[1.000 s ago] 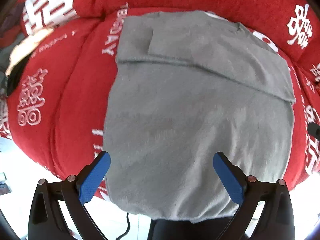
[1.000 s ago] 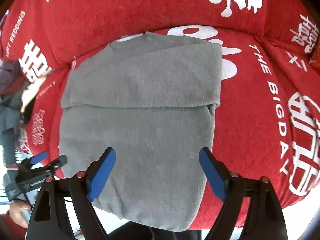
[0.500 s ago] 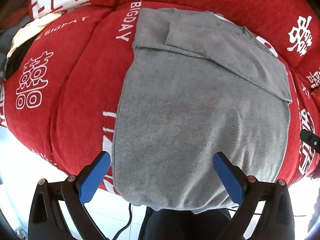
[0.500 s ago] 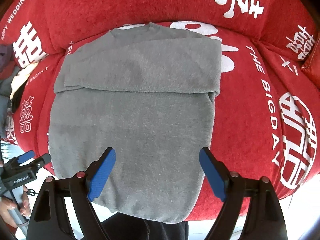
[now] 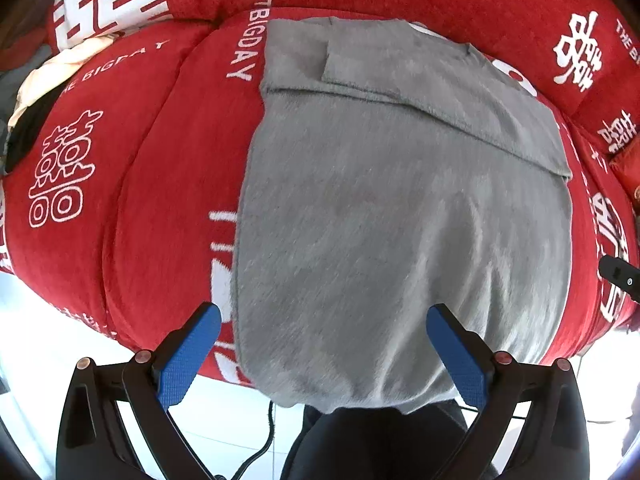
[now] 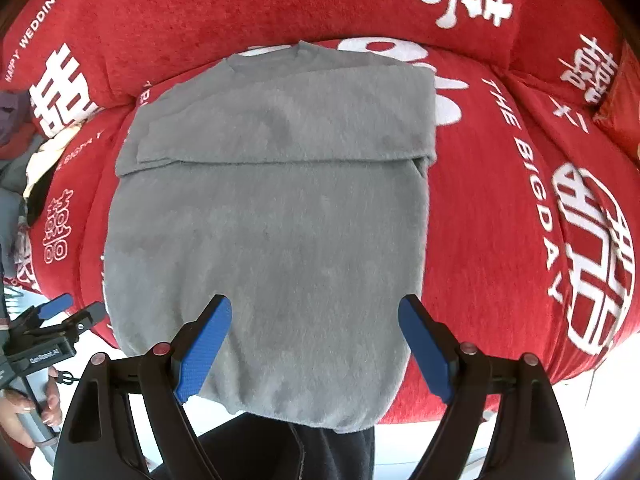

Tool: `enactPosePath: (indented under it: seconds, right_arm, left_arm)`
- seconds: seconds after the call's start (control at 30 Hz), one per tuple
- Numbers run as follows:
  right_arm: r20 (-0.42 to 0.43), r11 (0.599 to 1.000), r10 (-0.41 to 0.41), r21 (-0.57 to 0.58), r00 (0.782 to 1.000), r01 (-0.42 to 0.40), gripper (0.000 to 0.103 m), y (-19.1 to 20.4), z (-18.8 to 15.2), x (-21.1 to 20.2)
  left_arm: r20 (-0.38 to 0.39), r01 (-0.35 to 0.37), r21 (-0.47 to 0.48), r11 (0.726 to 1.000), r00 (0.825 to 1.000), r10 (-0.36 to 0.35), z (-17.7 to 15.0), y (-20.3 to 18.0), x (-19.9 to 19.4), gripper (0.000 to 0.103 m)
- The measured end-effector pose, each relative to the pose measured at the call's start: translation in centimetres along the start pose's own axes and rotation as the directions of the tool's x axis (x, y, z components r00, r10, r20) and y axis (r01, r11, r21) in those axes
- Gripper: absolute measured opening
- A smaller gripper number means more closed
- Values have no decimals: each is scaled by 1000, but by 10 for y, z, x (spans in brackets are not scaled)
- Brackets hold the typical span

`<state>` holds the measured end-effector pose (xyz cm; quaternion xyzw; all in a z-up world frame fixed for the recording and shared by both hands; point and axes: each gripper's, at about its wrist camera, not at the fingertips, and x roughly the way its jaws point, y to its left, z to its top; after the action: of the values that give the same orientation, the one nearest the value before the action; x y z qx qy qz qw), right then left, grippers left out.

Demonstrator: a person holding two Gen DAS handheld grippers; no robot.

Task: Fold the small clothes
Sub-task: 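Grasp the sweater hem with both grippers and lift it toward the collar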

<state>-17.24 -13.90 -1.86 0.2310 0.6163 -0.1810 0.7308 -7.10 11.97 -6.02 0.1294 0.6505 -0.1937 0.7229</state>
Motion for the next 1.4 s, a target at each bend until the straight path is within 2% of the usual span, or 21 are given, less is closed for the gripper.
enactPosePath:
  seconds: [0.27, 0.4, 0.47, 0.53, 0.6, 0.67, 0.73, 0.83, 0.93, 1.07, 1.2, 1.33, 1.4]
  right_arm:
    - [-40, 999, 19, 38, 999, -18, 88, -5, -34, 9]
    - [-51, 989, 131, 69, 990, -127, 88, -15, -46, 13]
    - [-61, 969, 234, 103, 970, -227, 88, -28, -54, 19]
    - [-85, 936, 334, 147, 939, -319, 88, -46, -64, 30]
    - [-121, 907, 401, 188, 908, -376, 87, -64, -76, 44]
    - [-158, 888, 443, 215, 883, -407, 78, -82, -92, 60]
    - [-198, 882, 456, 234, 868, -410, 68, -97, -111, 78]
    - [-244, 879, 466, 241, 851, -412, 68, -111, -139, 104]
    - [-258, 877, 472, 231, 843, -421, 68, -115, -155, 123]
    - [-257, 863, 500, 234, 827, -448, 68, -112, -158, 138]
    - [-264, 848, 529, 201, 806, -491, 69, -101, -157, 141]
    - [-250, 816, 577, 189, 777, -546, 69, -94, -154, 140]
    - [-265, 808, 589, 190, 763, -557, 69, -92, -156, 145]
  left_arm:
    - [-29, -12, 14, 1000, 999, 12, -26, 14, 9, 103]
    - [-38, 10, -13, 1000, 999, -11, -39, 19, 16, 103]
    - [-28, 46, -22, 999, 999, -47, -46, 22, 18, 103]
    - [-20, 86, -27, 996, 996, -86, -55, 23, 23, 103]
    - [-20, 108, -21, 994, 994, -108, -65, 25, 29, 103]
    - [-33, 134, -13, 991, 990, -134, -77, 26, 39, 103]
    - [-52, 155, -20, 988, 986, -156, -89, 29, 50, 103]
    - [-67, 177, -44, 983, 981, -180, -99, 34, 62, 103]
    - [-69, 186, -60, 981, 979, -190, -109, 39, 71, 103]
    - [-83, 176, -67, 982, 980, -182, -112, 41, 86, 103]
    - [-81, 226, -75, 971, 969, -232, -108, 36, 96, 103]
    - [-92, 183, -38, 982, 978, -186, -104, 30, 108, 103]
    - [-105, 189, -39, 981, 976, -192, -105, 33, 113, 103]
